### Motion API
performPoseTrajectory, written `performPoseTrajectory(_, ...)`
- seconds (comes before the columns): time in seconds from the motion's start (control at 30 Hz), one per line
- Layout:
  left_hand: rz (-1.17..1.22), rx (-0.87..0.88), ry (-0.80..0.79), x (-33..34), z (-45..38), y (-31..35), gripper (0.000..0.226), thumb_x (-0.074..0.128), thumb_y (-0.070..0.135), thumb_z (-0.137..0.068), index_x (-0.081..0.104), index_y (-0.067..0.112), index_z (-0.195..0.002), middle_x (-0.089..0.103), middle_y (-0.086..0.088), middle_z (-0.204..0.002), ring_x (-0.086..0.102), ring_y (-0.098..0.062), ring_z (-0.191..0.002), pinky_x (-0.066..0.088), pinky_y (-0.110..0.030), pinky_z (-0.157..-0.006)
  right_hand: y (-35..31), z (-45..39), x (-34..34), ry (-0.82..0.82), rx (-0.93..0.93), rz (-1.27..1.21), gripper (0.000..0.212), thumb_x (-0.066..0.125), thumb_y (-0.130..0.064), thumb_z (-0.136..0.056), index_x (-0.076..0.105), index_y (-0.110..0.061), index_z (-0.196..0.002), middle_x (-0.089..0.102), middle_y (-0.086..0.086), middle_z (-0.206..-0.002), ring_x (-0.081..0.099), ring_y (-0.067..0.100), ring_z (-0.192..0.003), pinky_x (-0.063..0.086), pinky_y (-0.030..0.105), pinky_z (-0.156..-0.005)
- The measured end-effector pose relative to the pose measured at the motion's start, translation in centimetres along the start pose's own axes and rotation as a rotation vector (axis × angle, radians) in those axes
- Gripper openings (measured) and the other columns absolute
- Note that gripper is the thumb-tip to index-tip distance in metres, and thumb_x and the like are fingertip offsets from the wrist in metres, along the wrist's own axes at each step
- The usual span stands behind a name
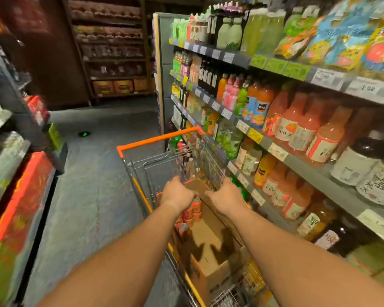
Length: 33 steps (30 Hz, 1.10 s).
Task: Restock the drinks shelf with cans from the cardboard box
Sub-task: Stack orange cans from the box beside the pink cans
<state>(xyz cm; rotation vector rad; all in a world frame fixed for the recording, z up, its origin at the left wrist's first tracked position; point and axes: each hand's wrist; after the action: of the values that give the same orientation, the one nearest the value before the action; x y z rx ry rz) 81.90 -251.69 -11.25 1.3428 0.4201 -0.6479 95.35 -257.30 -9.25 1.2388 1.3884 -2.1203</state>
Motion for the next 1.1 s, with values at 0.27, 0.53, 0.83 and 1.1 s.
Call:
performPoseTrajectory(0.27, -0.021, -0.129, -0.086, 6.1, -5.5, -5.2, 0.053, 0.074, 0.028, -0.080, 0.058, 0.007, -0.127, 0.067, -0.015, -0.126, 0.061, -0.035, -0.120, 0.048, -0.035, -0.095, 3.4, -5.0, 7.4, -0.077, 0.067, -0.034, 0.060, 0.069, -0.042, -0.082, 0.050, -0.007, -0.128, 0.060, 0.017, -0.126, 0.056, 0.033, -0.118, 0.047, 0.037, -0.095)
performPoseTrajectory(0.53, -0.003, -0.296, -0.119, 12.9, -11.9, -11.8, 0.074, 0.077, 0.041, -0.074, 0.052, 0.017, -0.139, 0.064, -0.011, -0.126, 0.062, -0.033, -0.116, 0.052, -0.039, -0.097, 6.4, -10.9, 13.6, -0.203, 0.052, -0.008, 0.056, 0.067, -0.030, -0.089, 0.043, -0.009, -0.135, 0.055, 0.013, -0.129, 0.054, 0.030, -0.118, 0.043, 0.036, -0.098)
performPoseTrajectory(0.83, 0.025, -0.484, 0.021, 20.3, -24.0, -16.1, 0.051, 0.072, 0.020, -0.078, 0.061, 0.006, -0.126, 0.065, -0.016, -0.128, 0.057, -0.035, -0.124, 0.044, -0.032, -0.104, 11.4, -23.3, 27.2, -0.281, 0.048, -0.021, 0.072, 0.051, -0.046, -0.076, 0.049, -0.005, -0.135, 0.061, 0.016, -0.121, 0.057, 0.035, -0.111, 0.043, 0.038, -0.096)
performPoseTrajectory(1.1, 0.084, -0.778, 0.164, 28.4, -30.1, -23.0, 0.070, 0.071, 0.020, -0.084, 0.038, 0.001, -0.142, 0.052, -0.019, -0.139, 0.046, -0.035, -0.133, 0.033, -0.031, -0.111, 14.8, -29.7, 35.9, -0.297, 0.191, 0.004, 0.060, 0.072, -0.026, -0.083, 0.047, -0.012, -0.135, 0.058, 0.010, -0.127, 0.056, 0.029, -0.116, 0.046, 0.035, -0.092)
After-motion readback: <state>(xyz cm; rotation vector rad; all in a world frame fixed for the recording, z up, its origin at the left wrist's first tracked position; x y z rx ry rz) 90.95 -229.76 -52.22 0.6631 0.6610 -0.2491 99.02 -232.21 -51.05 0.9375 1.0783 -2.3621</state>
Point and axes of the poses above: each hand's wrist, its own z-axis away from the middle knuckle, its own x-axis out of the palm, y = z × x
